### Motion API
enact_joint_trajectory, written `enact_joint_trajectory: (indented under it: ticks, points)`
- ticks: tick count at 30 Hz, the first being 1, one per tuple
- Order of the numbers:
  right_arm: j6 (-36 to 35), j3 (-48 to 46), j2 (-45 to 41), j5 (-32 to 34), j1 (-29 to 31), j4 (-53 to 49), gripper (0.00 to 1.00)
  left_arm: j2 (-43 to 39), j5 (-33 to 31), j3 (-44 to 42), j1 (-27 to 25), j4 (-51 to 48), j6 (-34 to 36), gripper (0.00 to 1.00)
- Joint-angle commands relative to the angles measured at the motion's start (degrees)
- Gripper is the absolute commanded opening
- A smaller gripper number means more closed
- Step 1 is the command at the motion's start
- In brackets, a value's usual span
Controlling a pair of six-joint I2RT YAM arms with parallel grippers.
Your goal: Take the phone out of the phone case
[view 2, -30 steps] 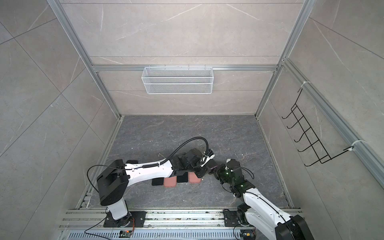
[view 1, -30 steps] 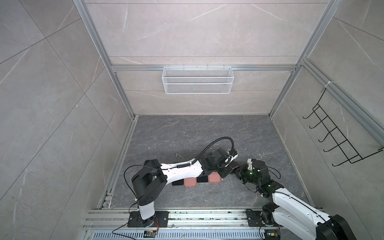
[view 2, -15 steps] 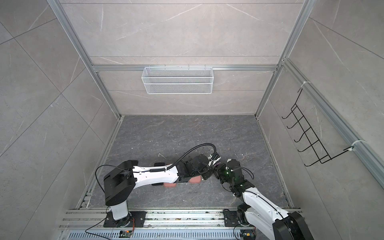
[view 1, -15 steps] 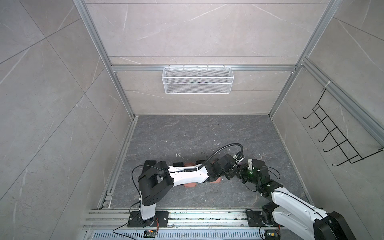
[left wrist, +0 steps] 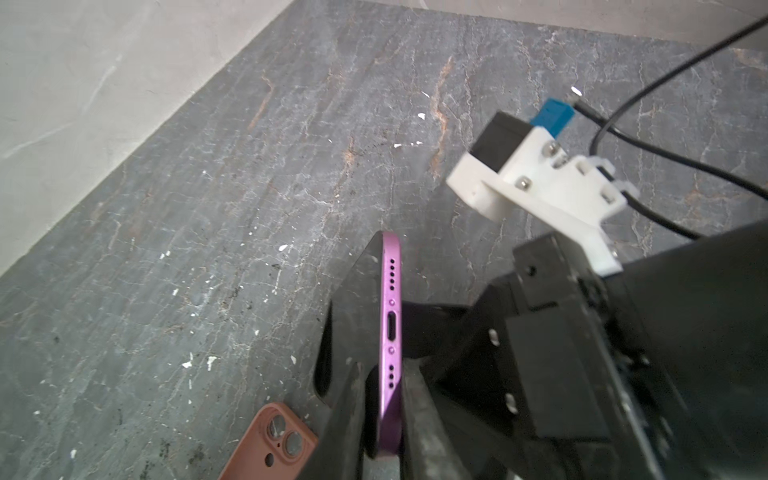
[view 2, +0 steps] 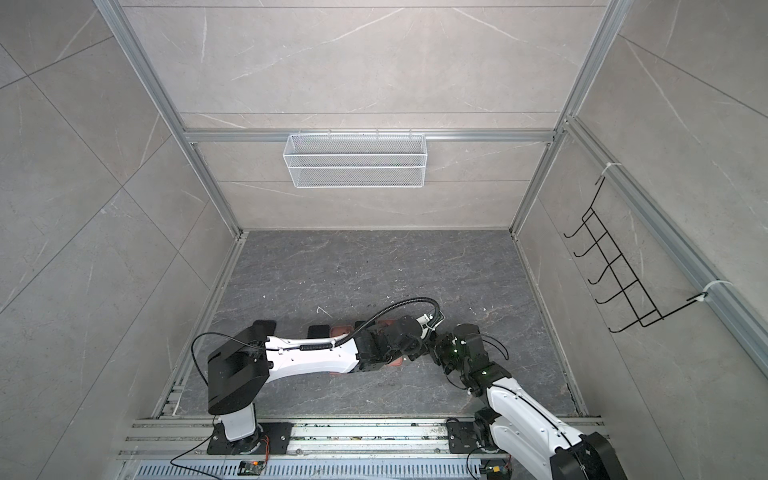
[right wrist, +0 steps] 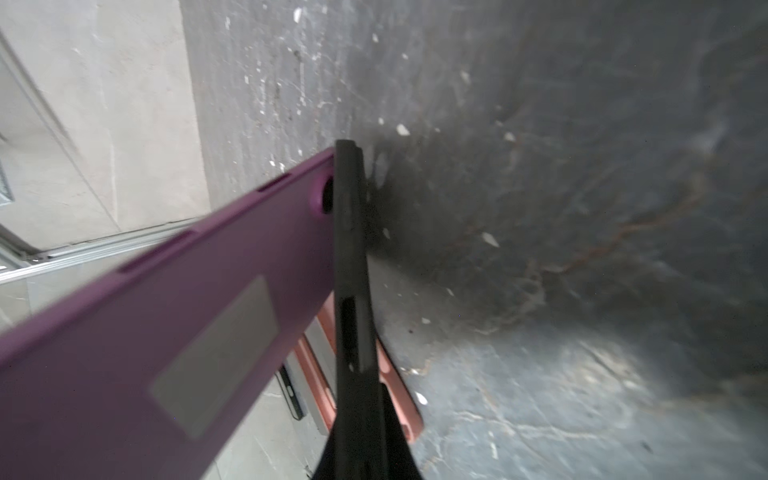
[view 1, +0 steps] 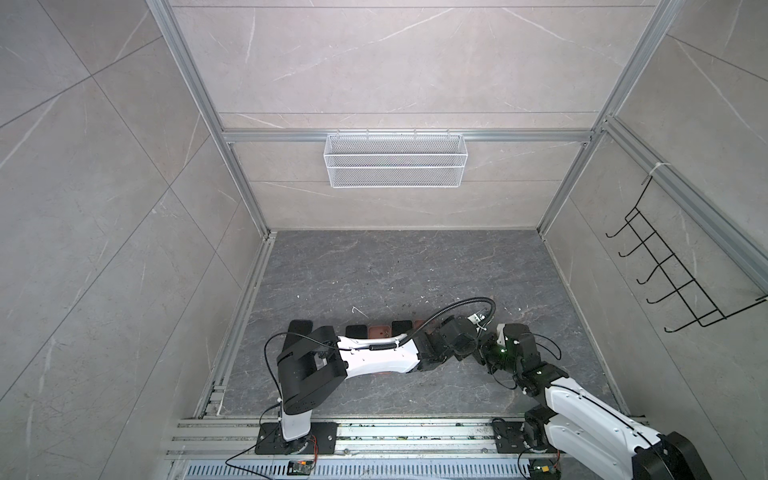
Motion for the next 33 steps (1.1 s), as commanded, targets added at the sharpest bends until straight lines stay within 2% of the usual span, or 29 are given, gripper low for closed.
enact_joint_trajectory:
  ticks: [1,16,28,33]
  points:
    - [-2.76,0.17,-1.62,1.49,0.56,-7.02,0.05,-3.45,-0.88,-1.22,-0.48,3.03,1.41,0.00]
    - [-5.24,1.85,-7.75,7.19,0.45,-18.23,0.09,-7.47,-2.49,-3.69,-0.77,5.16,4.01,0.00]
    - [-6.40,3.23,-5.65,9.31,0.12,-20.97,0.09,-10.47,-3.97,-4.87,-1.47,5.86,6.47,0.00]
    - [-9.07,5.70,-7.09,11.52,-2.76,-25.27,0.09,-10.72,-6.21,-5.65,-2.27,5.25,10.71,0.00]
